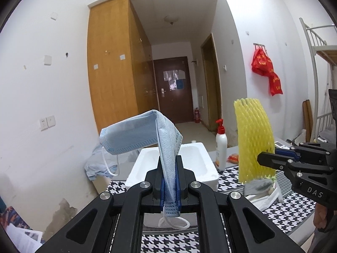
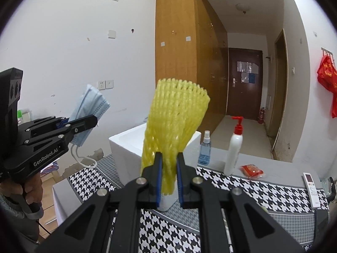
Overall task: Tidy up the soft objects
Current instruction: 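Lift the blue mask and yellow foam net and carry both over the white foam box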
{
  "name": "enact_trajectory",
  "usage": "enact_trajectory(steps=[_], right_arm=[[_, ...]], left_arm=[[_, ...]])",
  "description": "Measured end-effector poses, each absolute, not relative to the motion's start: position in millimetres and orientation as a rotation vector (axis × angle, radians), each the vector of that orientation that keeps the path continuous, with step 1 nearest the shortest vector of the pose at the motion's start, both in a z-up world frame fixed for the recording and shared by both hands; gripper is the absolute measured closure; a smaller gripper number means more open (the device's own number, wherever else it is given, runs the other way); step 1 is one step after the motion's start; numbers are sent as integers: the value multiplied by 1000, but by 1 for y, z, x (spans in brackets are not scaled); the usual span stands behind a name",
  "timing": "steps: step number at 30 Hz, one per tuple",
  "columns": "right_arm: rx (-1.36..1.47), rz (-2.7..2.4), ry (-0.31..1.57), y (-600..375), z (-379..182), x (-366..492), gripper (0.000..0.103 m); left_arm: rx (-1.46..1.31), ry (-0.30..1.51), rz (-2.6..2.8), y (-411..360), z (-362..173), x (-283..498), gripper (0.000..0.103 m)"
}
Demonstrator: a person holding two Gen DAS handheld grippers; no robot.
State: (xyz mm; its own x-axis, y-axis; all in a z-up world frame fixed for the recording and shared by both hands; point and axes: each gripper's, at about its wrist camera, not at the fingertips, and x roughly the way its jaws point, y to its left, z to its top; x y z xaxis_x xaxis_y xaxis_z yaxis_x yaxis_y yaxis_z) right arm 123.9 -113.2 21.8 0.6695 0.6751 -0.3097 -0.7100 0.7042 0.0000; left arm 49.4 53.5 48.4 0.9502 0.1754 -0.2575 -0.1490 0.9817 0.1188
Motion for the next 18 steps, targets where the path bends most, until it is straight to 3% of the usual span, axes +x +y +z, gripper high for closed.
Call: enact_trajectory(steps=[18], right_arm=[[-156, 774, 326, -75, 32, 148, 87]], left_arm=[[87, 272, 173, 80, 55, 78, 95]])
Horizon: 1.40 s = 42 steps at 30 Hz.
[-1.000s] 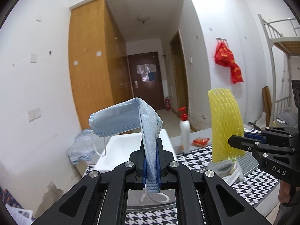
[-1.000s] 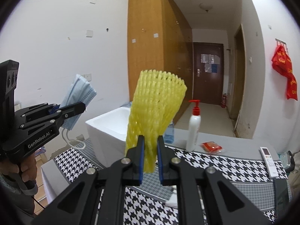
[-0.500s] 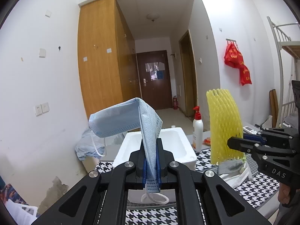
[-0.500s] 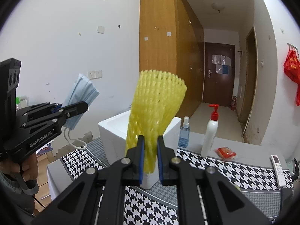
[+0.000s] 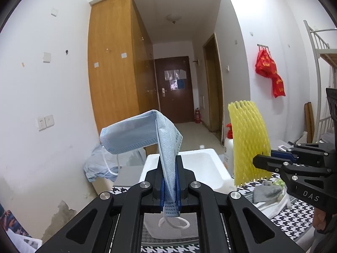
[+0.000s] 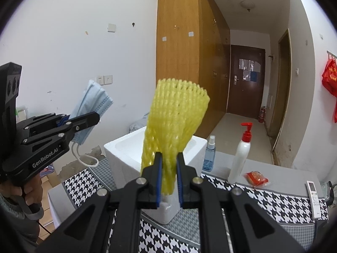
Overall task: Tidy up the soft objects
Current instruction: 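Lift the blue mask and yellow foam net and carry both over the white foam box, then open the right tool to drop the yellow foam net into the foam box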
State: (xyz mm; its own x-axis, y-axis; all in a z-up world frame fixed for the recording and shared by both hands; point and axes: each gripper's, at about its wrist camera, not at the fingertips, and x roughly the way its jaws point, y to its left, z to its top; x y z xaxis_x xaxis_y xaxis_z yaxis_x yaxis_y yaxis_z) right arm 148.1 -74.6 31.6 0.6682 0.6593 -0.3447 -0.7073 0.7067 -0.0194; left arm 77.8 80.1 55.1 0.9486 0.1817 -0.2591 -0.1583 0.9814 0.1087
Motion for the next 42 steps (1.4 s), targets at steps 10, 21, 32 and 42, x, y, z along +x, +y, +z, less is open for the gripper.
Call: enact_trajectory(steps=[10, 21, 32, 42], right_arm=[[-174, 803, 355, -47, 34, 165, 87], [-196, 814, 387, -16, 31, 178, 87], [-210, 779, 439, 4, 24, 198, 87], [-214, 783, 476, 14, 18, 207, 64]], left_arm=[[70, 273, 230, 104, 51, 76, 95], [41, 296, 273, 129, 40, 71, 95], [11, 318, 304, 150, 29, 71, 95], [-7, 320, 315, 158, 29, 73, 95]])
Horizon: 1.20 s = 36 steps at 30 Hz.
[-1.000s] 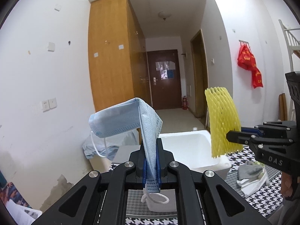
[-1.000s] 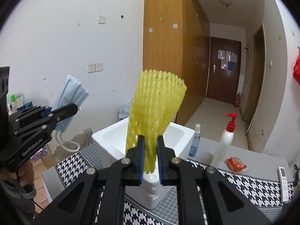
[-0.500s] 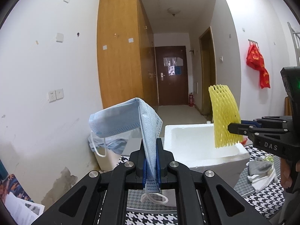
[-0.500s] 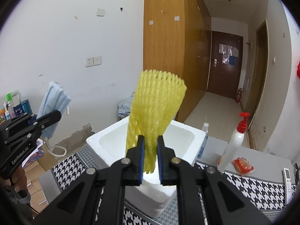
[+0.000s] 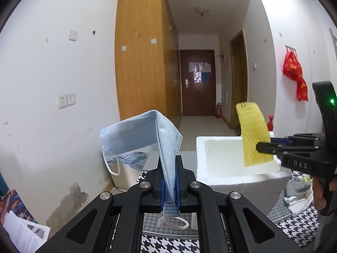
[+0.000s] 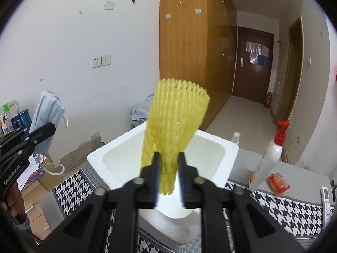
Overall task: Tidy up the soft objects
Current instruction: 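Open the right tool to drop the yellow foam net into the foam box, then lower the blue mask into the foam box and open the left tool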
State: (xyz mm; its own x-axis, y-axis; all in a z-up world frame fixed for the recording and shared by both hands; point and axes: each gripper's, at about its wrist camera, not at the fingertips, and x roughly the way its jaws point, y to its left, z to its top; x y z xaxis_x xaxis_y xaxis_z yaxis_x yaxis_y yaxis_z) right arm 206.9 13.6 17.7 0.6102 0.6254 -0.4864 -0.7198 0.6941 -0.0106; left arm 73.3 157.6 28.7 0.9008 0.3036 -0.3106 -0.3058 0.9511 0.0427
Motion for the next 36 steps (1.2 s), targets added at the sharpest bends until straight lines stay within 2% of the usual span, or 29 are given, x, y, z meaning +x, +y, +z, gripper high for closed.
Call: enact_trajectory(steps=[1, 2, 6, 17, 36], right_arm=[[-213, 782, 476, 14, 18, 207, 49], [-208, 782, 472, 13, 17, 207, 39], [-202, 772, 456, 9, 19, 205, 33], [-146, 747, 431, -14, 24, 198, 3], [-112, 667, 383, -59, 22, 191, 2]], left_arm=[[-7, 322, 315, 158, 28, 74, 95], [-5, 324, 313, 158, 28, 74, 95], [-2, 323, 307, 157, 29, 75, 95], [22, 298, 283, 147, 40, 81, 95], [52, 275, 157, 112, 65, 117, 95]])
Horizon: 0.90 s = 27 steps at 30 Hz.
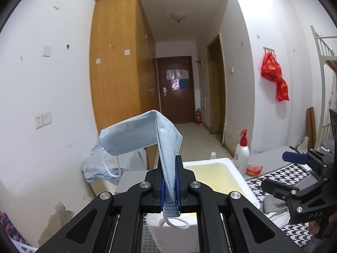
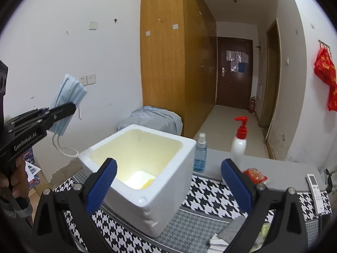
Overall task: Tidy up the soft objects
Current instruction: 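Lower the blue mask into the foam box and open the left tool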
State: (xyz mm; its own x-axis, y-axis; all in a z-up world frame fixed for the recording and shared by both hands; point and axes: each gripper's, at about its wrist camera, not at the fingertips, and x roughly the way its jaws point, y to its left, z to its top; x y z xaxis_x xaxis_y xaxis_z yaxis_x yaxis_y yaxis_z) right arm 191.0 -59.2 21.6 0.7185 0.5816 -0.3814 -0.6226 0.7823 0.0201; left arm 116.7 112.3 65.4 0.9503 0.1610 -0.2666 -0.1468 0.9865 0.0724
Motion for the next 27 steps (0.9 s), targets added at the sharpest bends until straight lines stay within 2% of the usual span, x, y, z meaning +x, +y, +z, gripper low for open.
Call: enact_trajectory(steps=[23, 26, 27], right_arm=[[-51, 555, 400, -130, 8, 198, 2], [-49, 545, 402, -136, 7, 198, 2], [-48, 545, 403, -137, 7, 198, 2]], left_arm=[[47, 386, 24, 72, 50, 180, 94], [45, 404, 24, 73, 46, 185, 85], [47, 408, 29, 73, 45, 186, 75]])
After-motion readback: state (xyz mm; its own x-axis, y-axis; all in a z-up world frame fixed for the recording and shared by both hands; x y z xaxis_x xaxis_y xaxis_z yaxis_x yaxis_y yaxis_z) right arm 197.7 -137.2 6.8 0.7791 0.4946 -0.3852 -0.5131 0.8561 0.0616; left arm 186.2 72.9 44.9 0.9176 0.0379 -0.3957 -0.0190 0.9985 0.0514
